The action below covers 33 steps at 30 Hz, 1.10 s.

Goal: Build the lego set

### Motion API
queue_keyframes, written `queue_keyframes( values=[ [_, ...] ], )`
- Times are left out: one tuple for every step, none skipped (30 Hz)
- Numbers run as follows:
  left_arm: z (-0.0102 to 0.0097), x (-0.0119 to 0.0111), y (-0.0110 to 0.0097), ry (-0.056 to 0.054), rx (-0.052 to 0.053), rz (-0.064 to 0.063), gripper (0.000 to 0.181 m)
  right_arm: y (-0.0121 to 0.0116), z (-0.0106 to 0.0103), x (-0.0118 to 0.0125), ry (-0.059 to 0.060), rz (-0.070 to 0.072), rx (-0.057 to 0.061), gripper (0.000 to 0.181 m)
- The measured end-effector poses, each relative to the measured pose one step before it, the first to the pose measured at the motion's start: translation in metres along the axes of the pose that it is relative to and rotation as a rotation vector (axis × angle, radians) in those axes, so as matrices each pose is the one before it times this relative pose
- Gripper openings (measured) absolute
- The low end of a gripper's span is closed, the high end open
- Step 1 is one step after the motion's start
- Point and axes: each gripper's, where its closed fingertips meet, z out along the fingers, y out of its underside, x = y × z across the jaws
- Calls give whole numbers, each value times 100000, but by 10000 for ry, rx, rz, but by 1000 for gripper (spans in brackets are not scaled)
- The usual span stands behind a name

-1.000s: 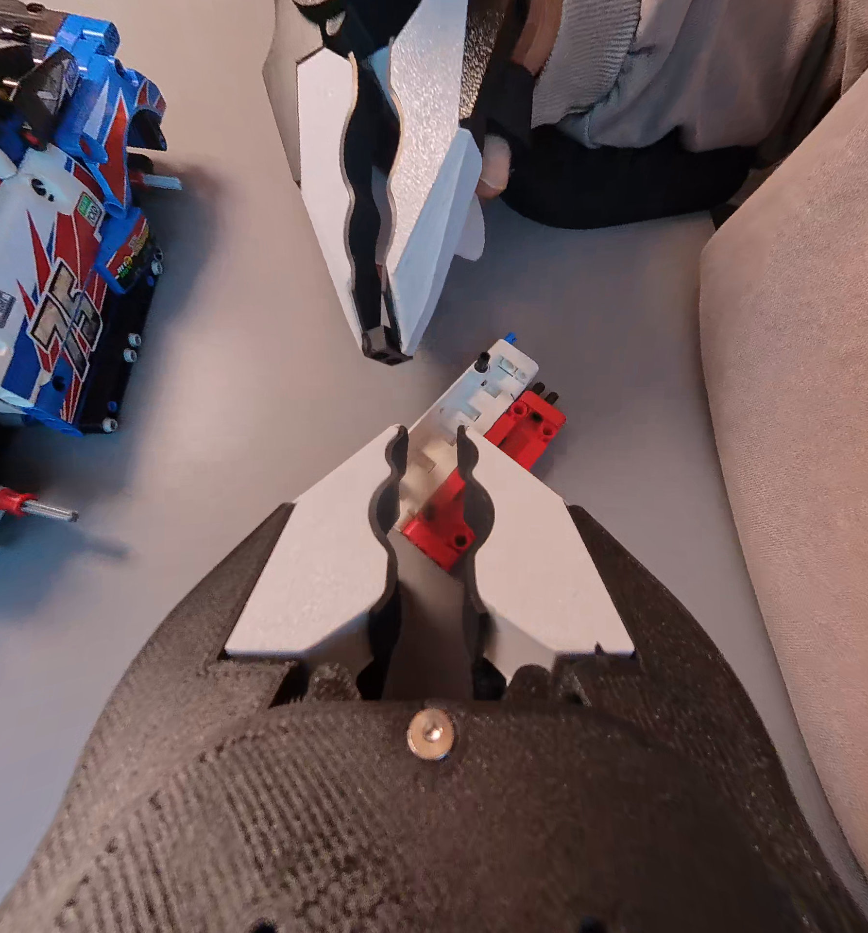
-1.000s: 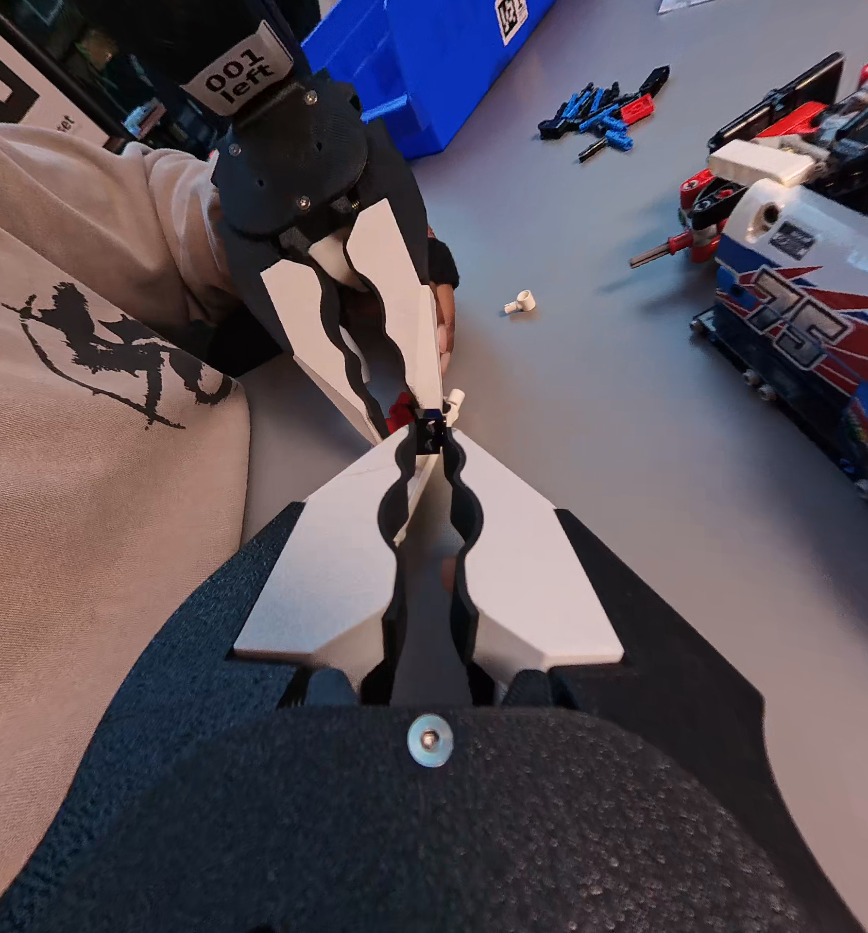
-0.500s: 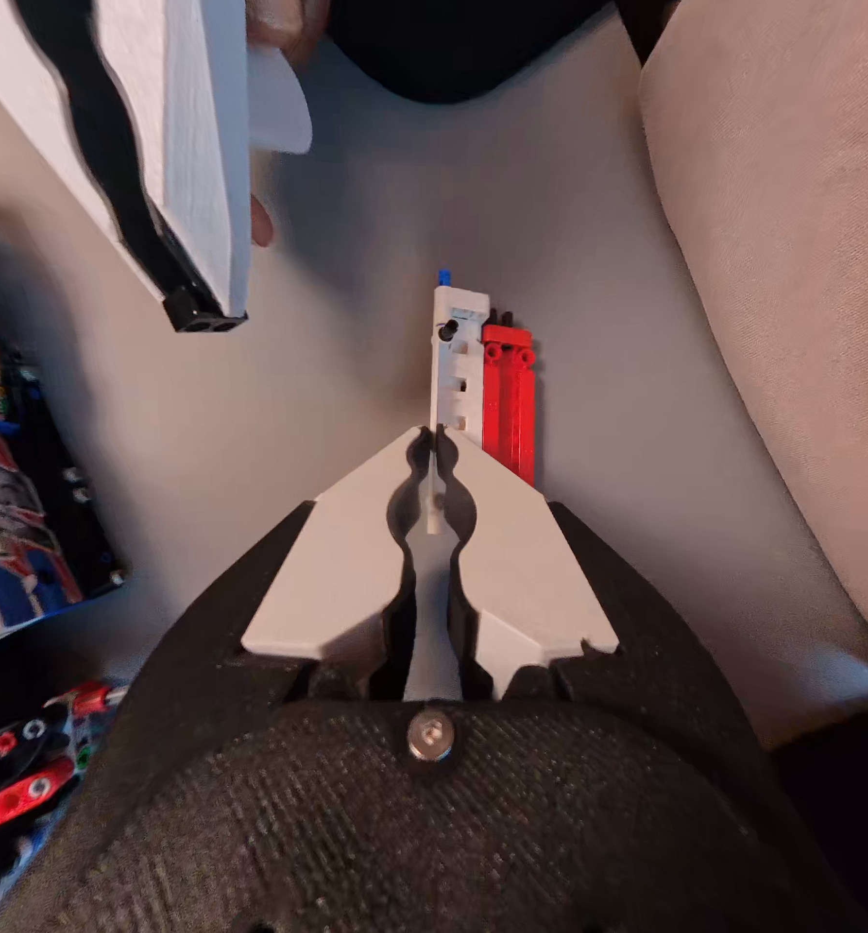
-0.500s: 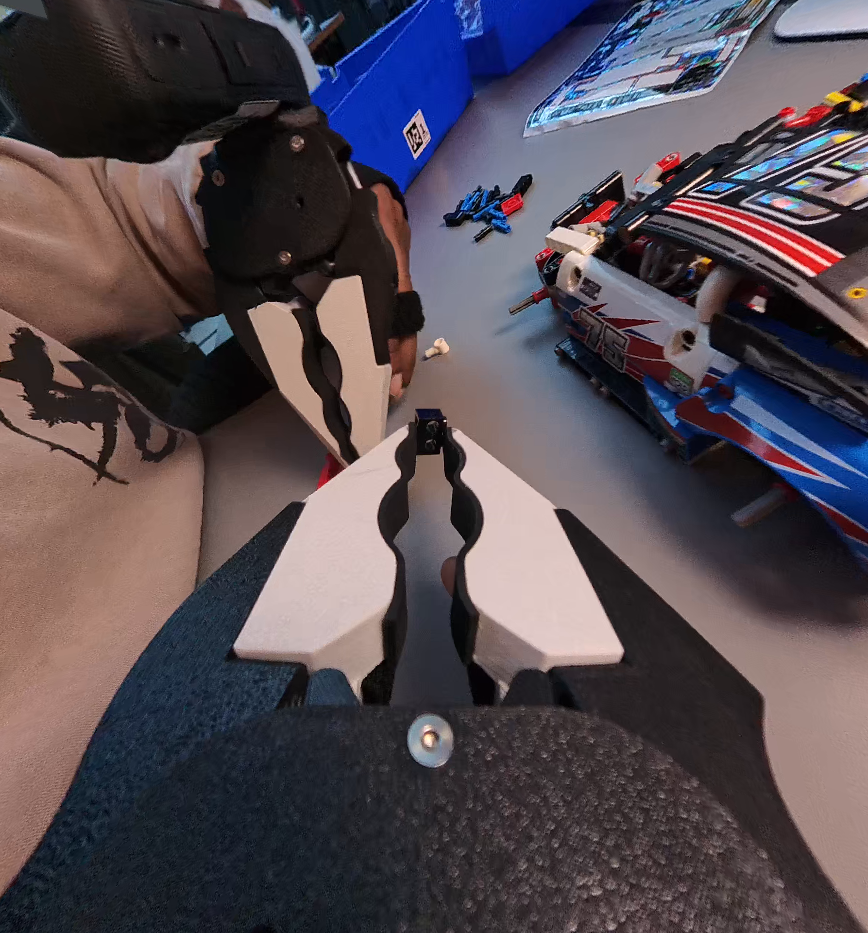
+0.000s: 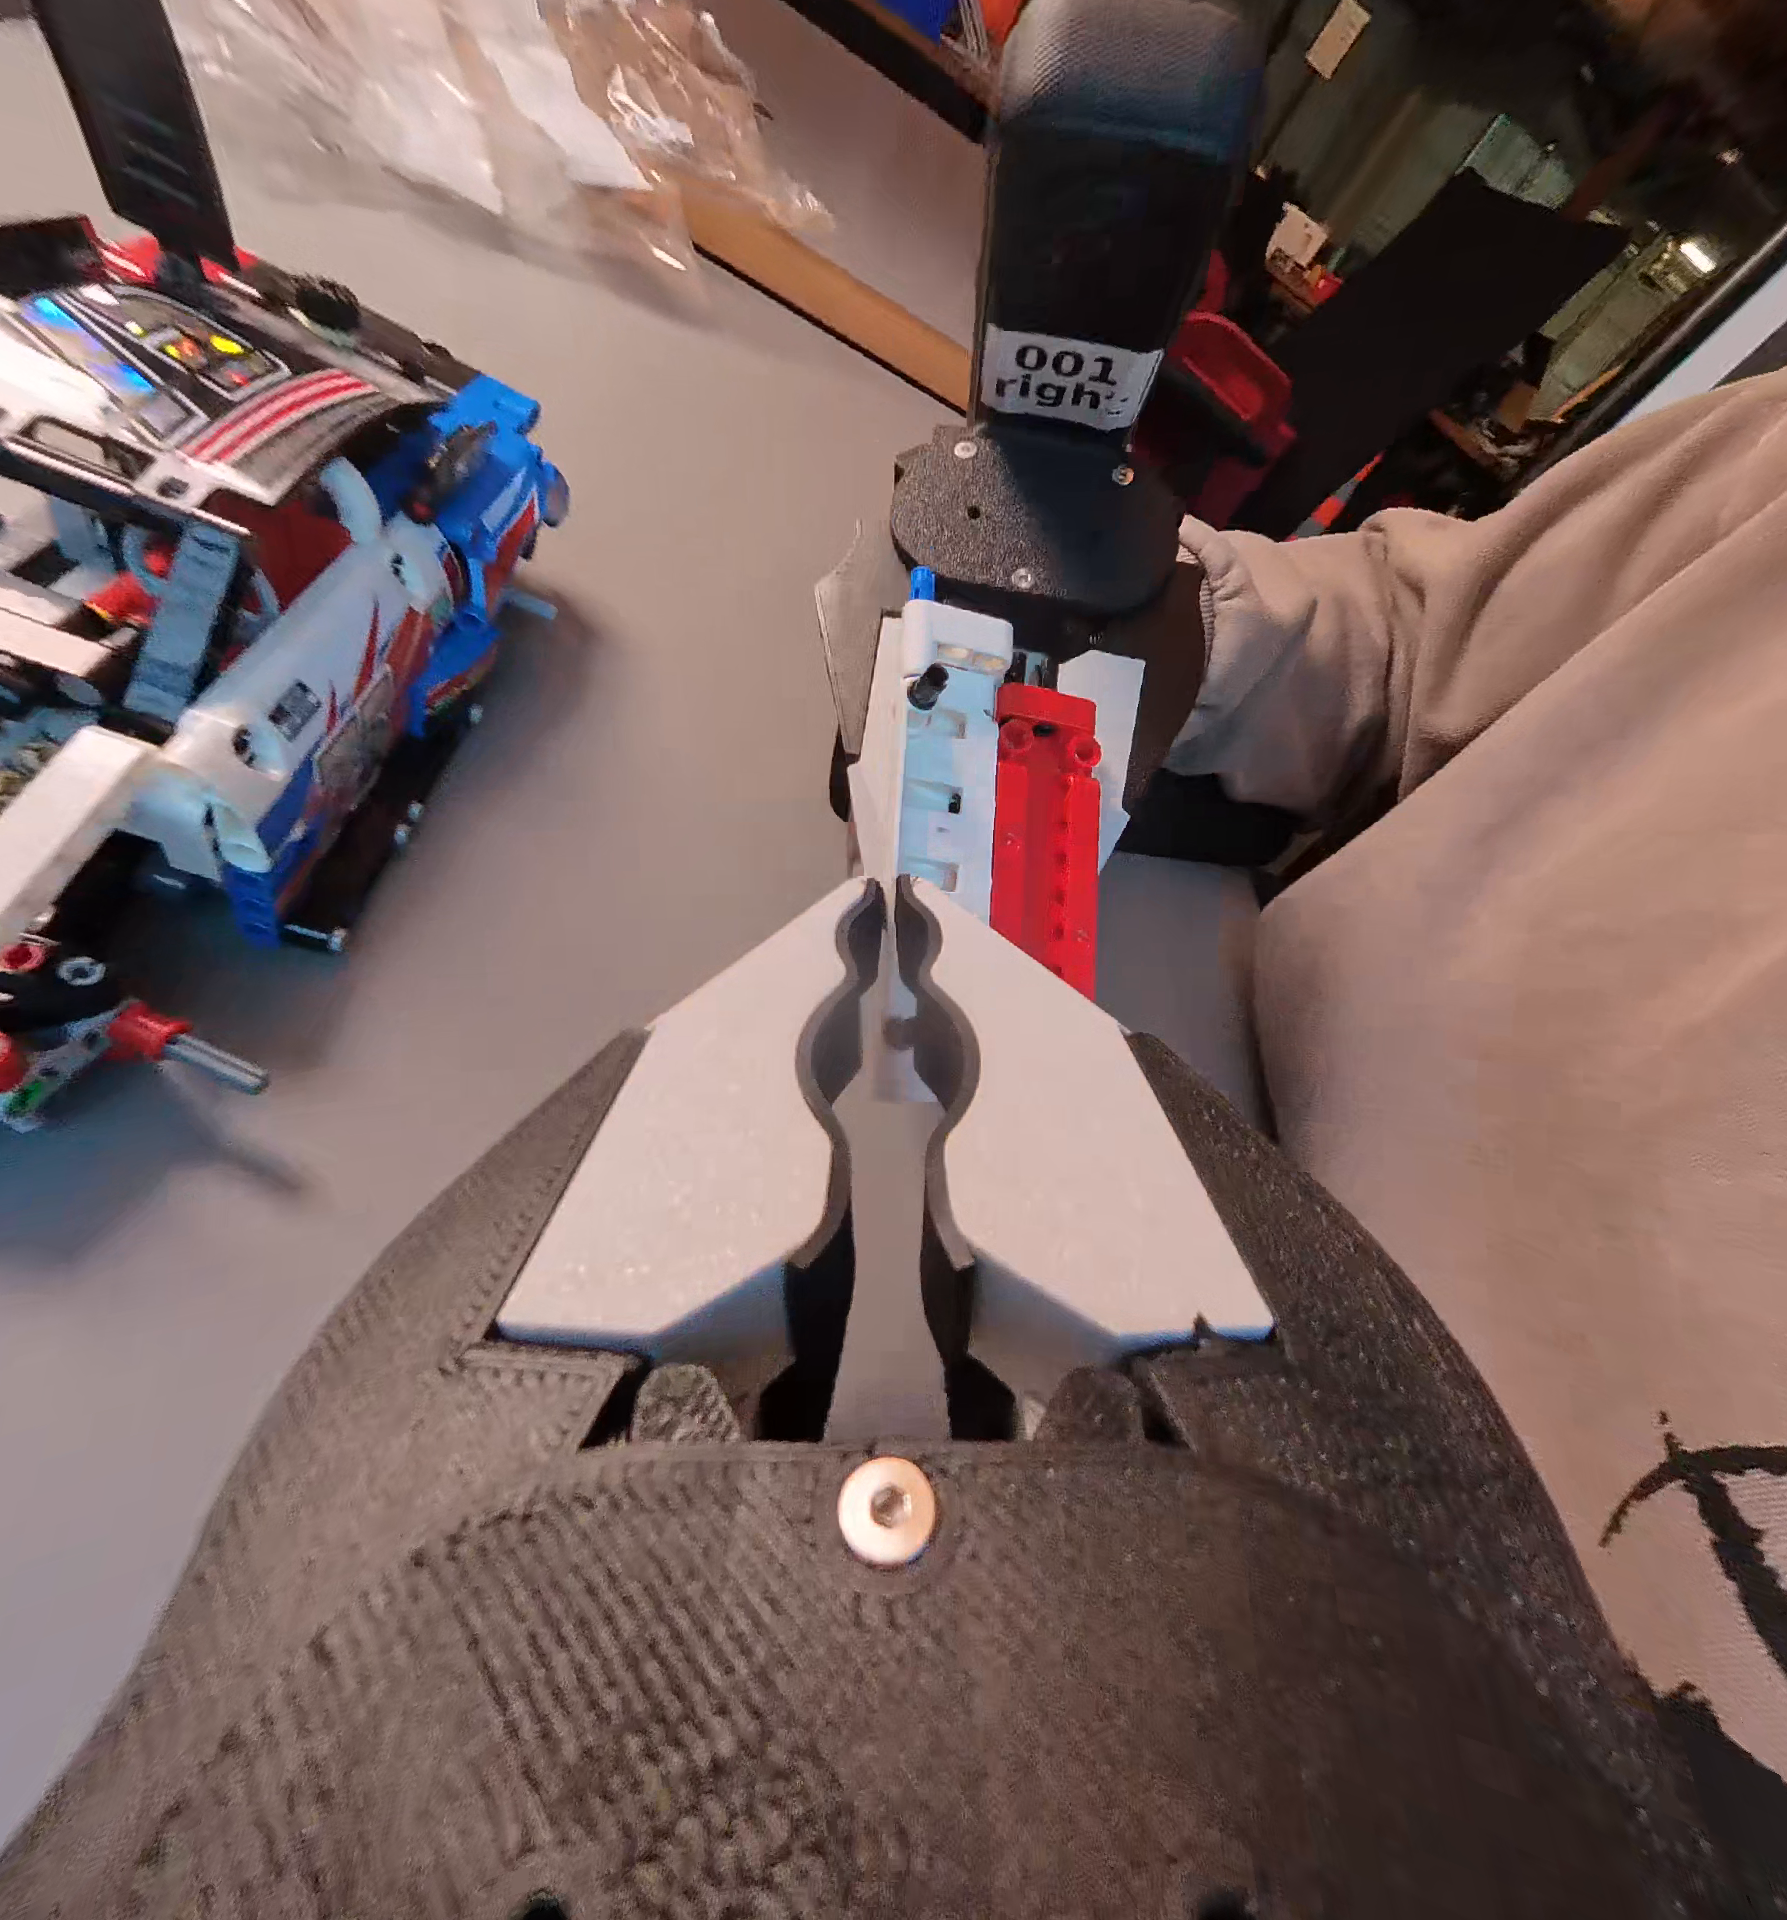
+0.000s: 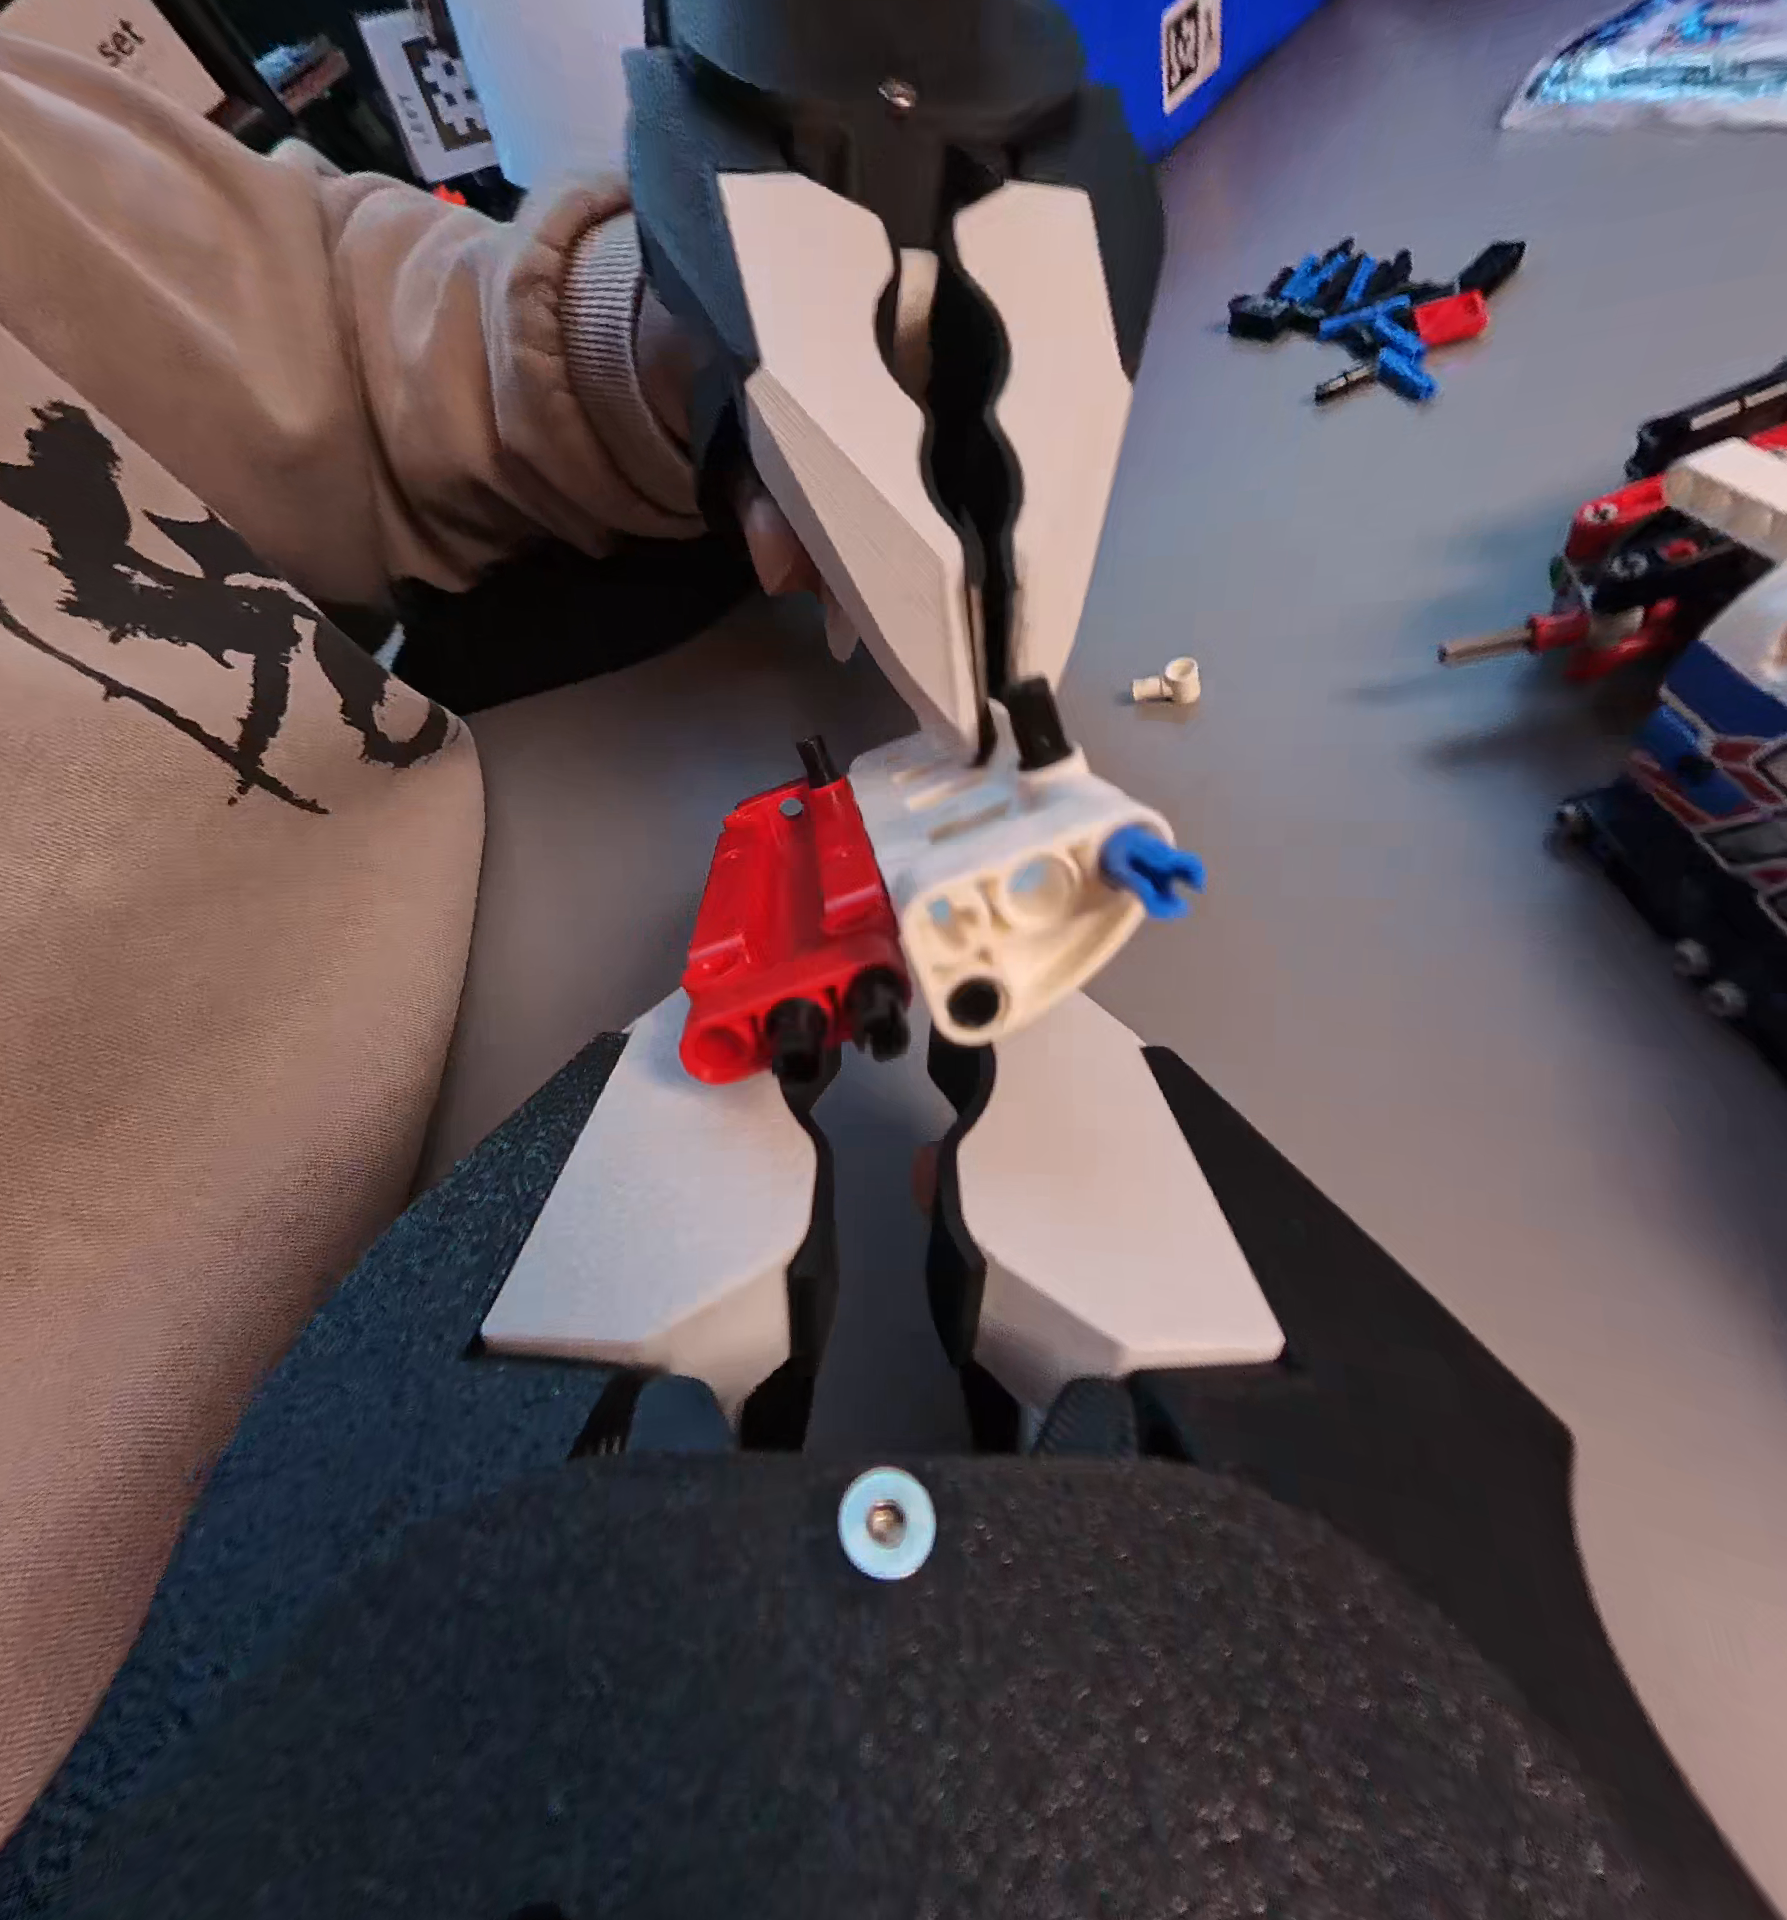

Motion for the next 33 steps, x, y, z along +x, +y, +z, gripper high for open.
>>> queue_keyframes(
  values=[
    [184, 249, 95, 213, -202, -334, 0, -395, 23, -356, -86, -380, 205, 6],
    [116, 244, -108, 200, -138, -330, 0, -430, -53, -470, -160, -375, 253, 6],
    [40, 21, -292, 27, -62, -281, 0, -419, -70, -428, -160, -273, 267, 5],
    [-3, 33, -343, 11, -51, -234, 0, -287, -47, -234, -81, -117, 199, 8],
    [-15, 252, -354, 113, -66, -198, 0, -295, -49, -128, -56, -23, 205, 7],
    [-10, 369, -307, 152, -85, -122, 0, -403, -89, -237, -122, -26, 295, 7],
    [-4, 420, -241, 163, -86, -66, 0, -396, -73, -217, -92, -67, 281, 6],
    [23, 376, -176, 138, -99, -63, 6, -177, -53, -111, -23, -99, 126, 6],
    [53, 256, -57, 75, -154, -83, 12, -1, -3, -163, -60, -98, -1, 6],
    [53, 258, 27, 125, -194, -72, 17, 15, 16, -223, -95, -104, -14, 8],
    [70, 302, 66, 221, -209, -155, 21, 47, 39, -250, -107, -115, -41, 9],
    [91, 255, 132, 278, -252, -304, 25, 87, 69, -275, -129, -113, -72, 10],
    [159, 124, 254, 289, -327, -411, 29, 65, 81, -276, -134, -120, -59, 11],
    [245, 46, 339, 303, -377, -398, 32, 21, 81, -299, -140, -141, -36, 7],
    [267, 58, 365, 348, -387, -318, 34, 82, 90, -306, -152, -146, -72, 8],
    [252, 207, 377, 469, -407, -248, 34, 57, 87, -389, -198, -158, -58, 6],
    [261, 202, 453, 450, -447, -345, 34, -10, 74, -212, -91, -126, -12, 6],
    [303, 143, 476, 333, -448, -276, 34, 63, 73, -109, -45, -71, -58, 7],
    [350, 119, 517, 216, -426, -95, 31, 82, 49, -74, -22, -32, -58, 7],
    [402, -30, 708, 81, -502, 14, 29, 33, -6, -96, -25, -25, -23, 6],
    [402, 88, 603, 152, -397, -21, 31, 162, -12, -127, -55, 11, -99, 6],
    [308, 56, 236, 130, -133, -37, 31, 230, 15, -359, -184, 25, -138, 6],
    [128, 83, 84, 119, -10, 49, 30, 80, -4, -230, -89, 38, -28, 6],
    [3, 98, -42, 118, 100, 84, 30, -89, -71, -98, -24, 35, 77, 6],
    [-89, 32, -166, 88, 196, 45, 30, -92, -116, 82, 61, 27, 45, 6],
    [-187, -12, -205, 80, 236, 31, 28, -90, -171, 174, 83, 19, -32, 7],
    [-260, -107, -246, 19, 270, 75, 27, -39, -245, 265, 101, 35, -96, 7],
    [-341, -213, -222, -71, 281, 175, 23, 31, -370, 264, 79, 47, -132, 7],
    [-436, -249, -260, -93, 360, 222, 17, 73, -533, 243, 53, 77, -142, 7],
    [-472, -55, -402, 17, 518, 181, 12, 296, -631, 338, 132, 93, -212, 7],
    [-503, 12, -444, 1, 574, 228, 8, 466, -646, 506, 263, 77, -231, 7],
    [-507, -183, -357, -251, 515, 447, 8, 366, -660, 531, 280, 86, -107, 7],
    [-509, -356, -282, -471, 456, 656, 8, 122, -652, 456, 215, 155, 57, 7]
  ],
)
